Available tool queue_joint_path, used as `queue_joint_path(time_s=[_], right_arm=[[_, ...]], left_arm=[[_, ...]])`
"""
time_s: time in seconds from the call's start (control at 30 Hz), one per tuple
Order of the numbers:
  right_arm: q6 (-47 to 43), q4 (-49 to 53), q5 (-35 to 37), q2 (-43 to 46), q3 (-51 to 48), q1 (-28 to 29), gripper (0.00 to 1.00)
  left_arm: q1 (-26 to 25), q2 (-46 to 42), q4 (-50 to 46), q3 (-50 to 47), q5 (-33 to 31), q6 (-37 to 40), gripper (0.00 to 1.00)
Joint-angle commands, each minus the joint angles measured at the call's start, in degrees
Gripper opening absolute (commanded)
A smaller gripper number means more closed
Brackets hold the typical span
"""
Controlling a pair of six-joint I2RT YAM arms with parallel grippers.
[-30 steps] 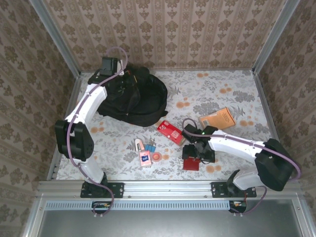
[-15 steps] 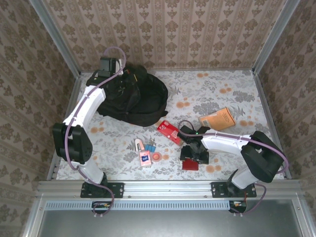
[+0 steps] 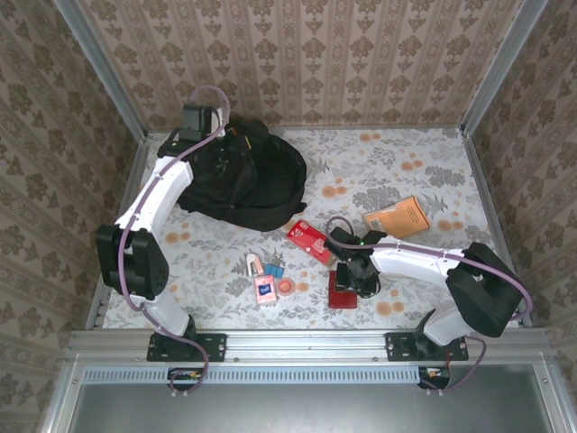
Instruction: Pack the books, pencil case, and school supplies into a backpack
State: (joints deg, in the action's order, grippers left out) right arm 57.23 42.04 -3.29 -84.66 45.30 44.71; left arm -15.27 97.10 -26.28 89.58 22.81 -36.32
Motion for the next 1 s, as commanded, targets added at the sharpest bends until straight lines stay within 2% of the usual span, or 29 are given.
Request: queue_joint_path(time_s=[0.0,0.27,0.43,0.63,0.8,0.87,0.9,0.93,0.97], right_arm=[[-0.09,2.39,3.23,2.14,0.51,0.3,0.41],[-1.24,5.61,4.69,7.45,2.25,0.27,0.31],[-1.77,6.54,5.39,9.11,3.14,0.18,0.3],[-3.82,9.9,7.1,14.17,7.5,-0.66,0.28],[-6.08,8.87,6.33,18.26,9.73,-3.23,0.21],[-7.21,8.42,5.53,18.31,9.6,-4.15,0.24],[-8.07,8.45,5.31,17.96,9.37,-4.57,0.3],[-8.5,8.89,5.42,17.59,9.03,-4.99,0.37],[-8.86,9.11,5.28,17.2,8.1,-5.8,0.49]], left_arm=[[0.33,-1.47,1.89,-0.38,1.96,-0.6,0.0],[0.25,-1.43,1.85,-0.42,2.05,-0.38,0.0],[-0.1,-1.21,1.45,-0.12,1.72,0.18,0.0],[-0.68,-0.39,-1.17,2.78,2.56,1.2,0.0],[-1.61,0.18,-5.0,6.98,1.3,2.73,0.0],[-1.92,0.28,-5.82,7.61,1.15,3.0,0.0],[-2.09,0.34,-6.09,7.59,1.19,3.22,0.0],[-2.15,0.37,-6.44,7.63,1.09,3.33,0.0],[-2.39,0.55,-7.03,7.71,1.09,3.51,0.0]])
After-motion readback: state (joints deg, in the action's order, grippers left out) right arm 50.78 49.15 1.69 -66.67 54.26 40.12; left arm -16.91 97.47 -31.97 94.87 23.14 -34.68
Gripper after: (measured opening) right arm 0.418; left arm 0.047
